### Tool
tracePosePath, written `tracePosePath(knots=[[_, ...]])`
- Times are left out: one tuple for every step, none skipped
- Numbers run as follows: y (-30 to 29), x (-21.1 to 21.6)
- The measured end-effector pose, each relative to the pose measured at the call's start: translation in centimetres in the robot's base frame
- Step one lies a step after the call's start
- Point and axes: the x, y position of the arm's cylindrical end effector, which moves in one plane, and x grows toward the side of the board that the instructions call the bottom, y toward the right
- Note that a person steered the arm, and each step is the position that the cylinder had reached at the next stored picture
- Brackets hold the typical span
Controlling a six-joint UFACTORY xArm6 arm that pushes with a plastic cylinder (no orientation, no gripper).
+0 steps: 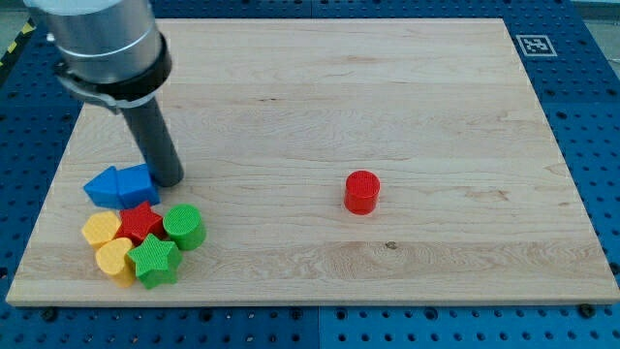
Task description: Push the re circle into the green circle
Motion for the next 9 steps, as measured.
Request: tracePosePath(knots=[[-0.1, -0.1], [0.0, -1.9], [0.1, -3.2], [0.1, -3.2], [0.5, -4.6], [6.3, -7.8], [16.0, -7.7], [25.8, -6.3], [33.5, -2.9]])
